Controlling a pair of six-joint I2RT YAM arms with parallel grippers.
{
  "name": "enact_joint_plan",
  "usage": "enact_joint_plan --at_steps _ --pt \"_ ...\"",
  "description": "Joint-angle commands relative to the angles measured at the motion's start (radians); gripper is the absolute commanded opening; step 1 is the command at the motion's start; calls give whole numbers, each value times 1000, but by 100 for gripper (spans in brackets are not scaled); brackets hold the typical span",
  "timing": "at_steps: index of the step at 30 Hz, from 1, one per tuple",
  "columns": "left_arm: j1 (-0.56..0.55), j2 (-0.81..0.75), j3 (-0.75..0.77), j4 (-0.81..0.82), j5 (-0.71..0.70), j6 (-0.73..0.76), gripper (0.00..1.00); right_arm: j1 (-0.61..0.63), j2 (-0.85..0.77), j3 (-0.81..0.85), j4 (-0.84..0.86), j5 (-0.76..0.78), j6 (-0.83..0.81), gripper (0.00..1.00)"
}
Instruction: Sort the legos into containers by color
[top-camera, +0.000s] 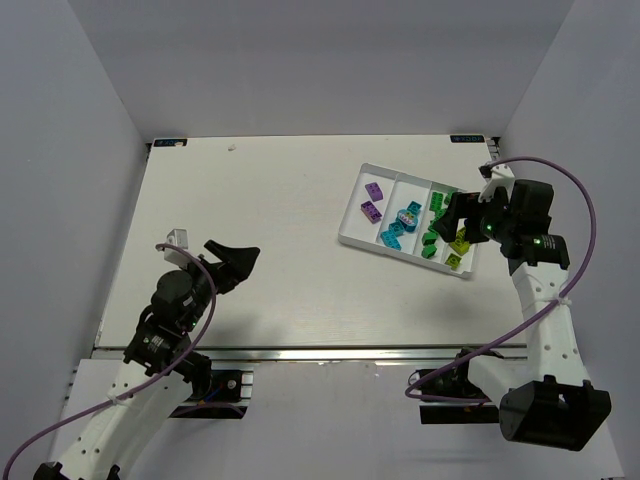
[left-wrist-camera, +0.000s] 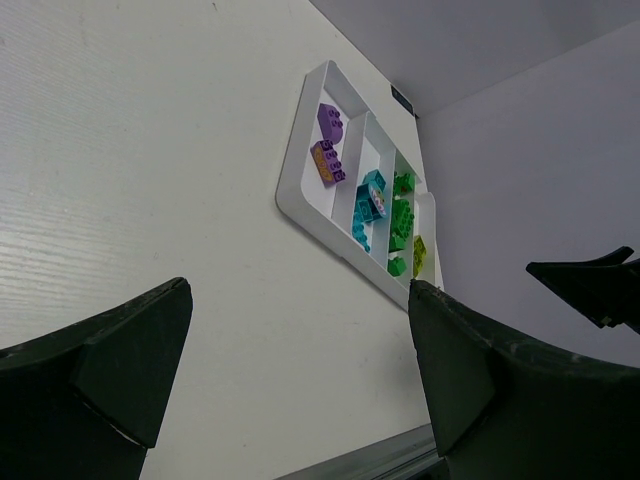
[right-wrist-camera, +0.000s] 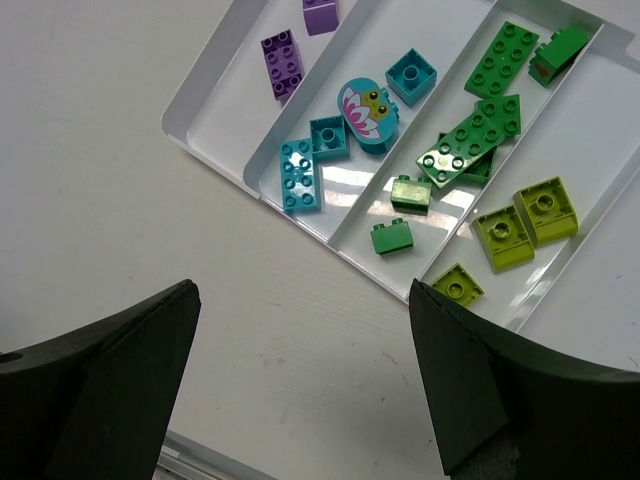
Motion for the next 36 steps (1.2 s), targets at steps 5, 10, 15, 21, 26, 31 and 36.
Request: enact_joint_plan --at_steps 5,10,15,21,26,31,36 --pt "7 -14 -10 -7 -3 -5 98 -2 -20 -6 10 3 -16 89" --pt "7 -17 -12 -8 -5 -7 98 -2 -18 -8 15 4 -17 89" --pt "7 -17 -12 -8 -3 -5 98 -2 -17 -11 16 3 -17 90" --pt "7 -14 -12 -4 -6 -4 98 -2 -12 -14 21 7 -17 89" --pt "7 -8 -12 -2 -5 -2 98 -2 -9 -15 29 9 -16 89" --pt "7 -1 -12 10 -3 -4 98 -2 -7 -23 32 15 -14 89" --pt "7 12 -12 19 0 -1 98 -2 -4 -25 36 22 -16 90"
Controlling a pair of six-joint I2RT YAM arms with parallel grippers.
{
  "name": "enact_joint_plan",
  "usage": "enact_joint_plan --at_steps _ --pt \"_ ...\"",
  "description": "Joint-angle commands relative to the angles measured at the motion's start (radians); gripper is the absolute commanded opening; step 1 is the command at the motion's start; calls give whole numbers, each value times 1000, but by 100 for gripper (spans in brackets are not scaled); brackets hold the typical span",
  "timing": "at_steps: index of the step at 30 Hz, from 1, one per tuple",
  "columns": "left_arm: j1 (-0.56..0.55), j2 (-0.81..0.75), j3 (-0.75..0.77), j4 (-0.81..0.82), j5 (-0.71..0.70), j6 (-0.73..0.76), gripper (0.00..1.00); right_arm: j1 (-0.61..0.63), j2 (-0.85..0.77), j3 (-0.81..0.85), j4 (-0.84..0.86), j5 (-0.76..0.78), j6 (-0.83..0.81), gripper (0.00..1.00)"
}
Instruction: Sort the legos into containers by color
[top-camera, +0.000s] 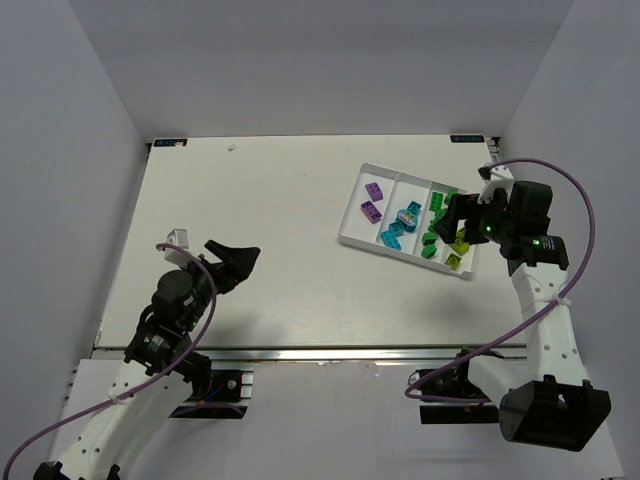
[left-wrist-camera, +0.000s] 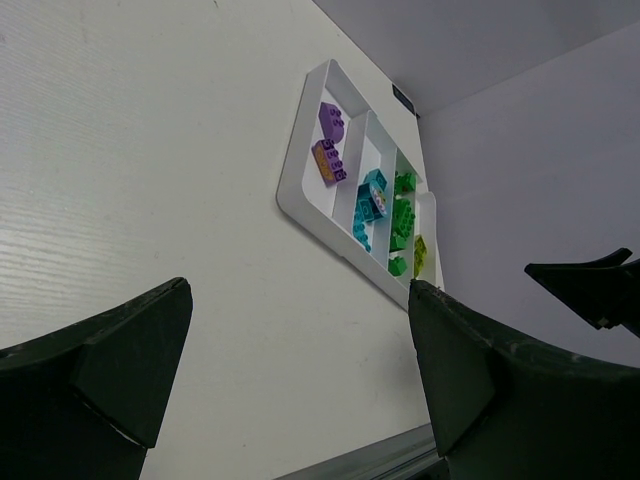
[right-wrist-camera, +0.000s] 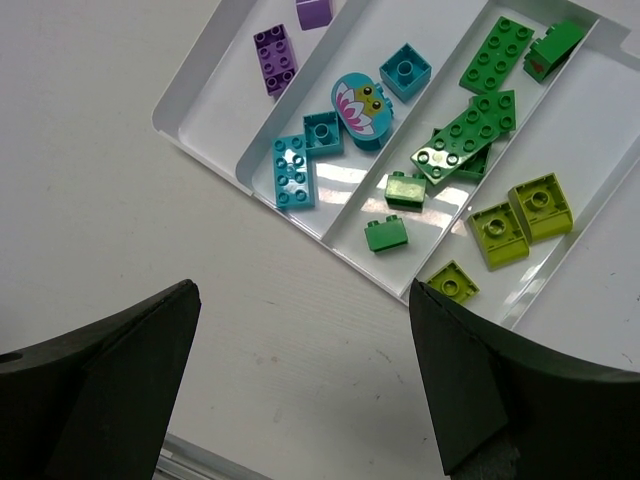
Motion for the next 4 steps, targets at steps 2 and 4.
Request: enact_joint_plan --at_steps 2,4 --pt "7 13 -8 21 0 2 98 -2 -1 -10 33 14 -4 89" --pt "7 13 -10 22 0 4 98 -2 -1 -12 37 15 -13 90"
